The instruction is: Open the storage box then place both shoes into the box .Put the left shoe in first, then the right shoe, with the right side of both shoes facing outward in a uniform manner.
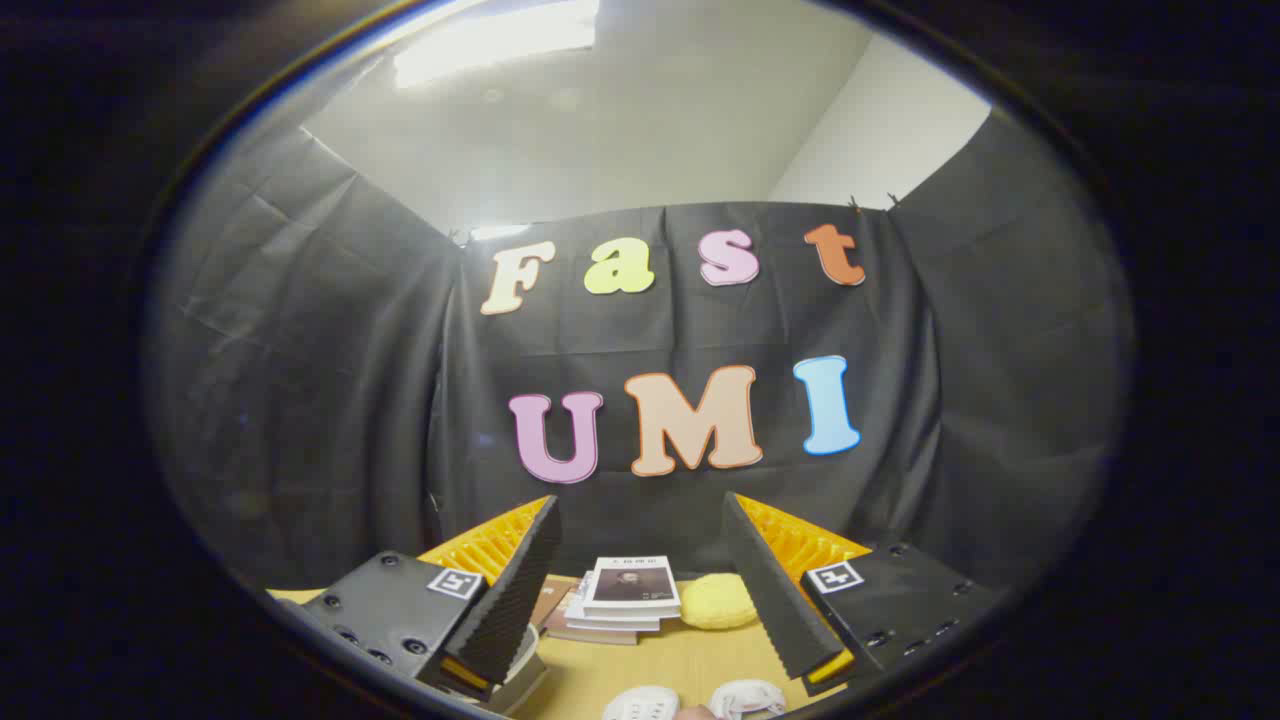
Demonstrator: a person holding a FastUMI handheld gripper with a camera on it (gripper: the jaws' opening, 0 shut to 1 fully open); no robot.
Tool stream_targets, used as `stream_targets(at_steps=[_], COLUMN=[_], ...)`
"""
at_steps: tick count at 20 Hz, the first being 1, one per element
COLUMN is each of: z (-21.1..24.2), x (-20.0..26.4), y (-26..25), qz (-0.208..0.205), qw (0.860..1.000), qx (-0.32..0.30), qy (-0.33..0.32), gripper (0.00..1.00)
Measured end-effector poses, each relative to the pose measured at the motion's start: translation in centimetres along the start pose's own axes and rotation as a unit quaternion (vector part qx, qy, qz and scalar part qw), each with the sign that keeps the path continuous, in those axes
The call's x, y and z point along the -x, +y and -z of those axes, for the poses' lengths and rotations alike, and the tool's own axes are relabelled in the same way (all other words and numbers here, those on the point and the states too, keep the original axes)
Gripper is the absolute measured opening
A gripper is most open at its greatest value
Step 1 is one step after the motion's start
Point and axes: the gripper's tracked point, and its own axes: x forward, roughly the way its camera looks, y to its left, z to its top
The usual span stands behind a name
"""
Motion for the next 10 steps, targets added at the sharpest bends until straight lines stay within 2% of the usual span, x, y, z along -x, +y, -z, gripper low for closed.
stream_targets(at_steps=[4, 10], z=[-1.1, -0.7], x=[0.2, 0.4], y=[0.6, 1.9], qz=[-0.006, -0.03], qw=[1.0, 0.999], qx=[0.023, 0.026], qy=[-0.015, -0.009], gripper=[1.0, 1.0])
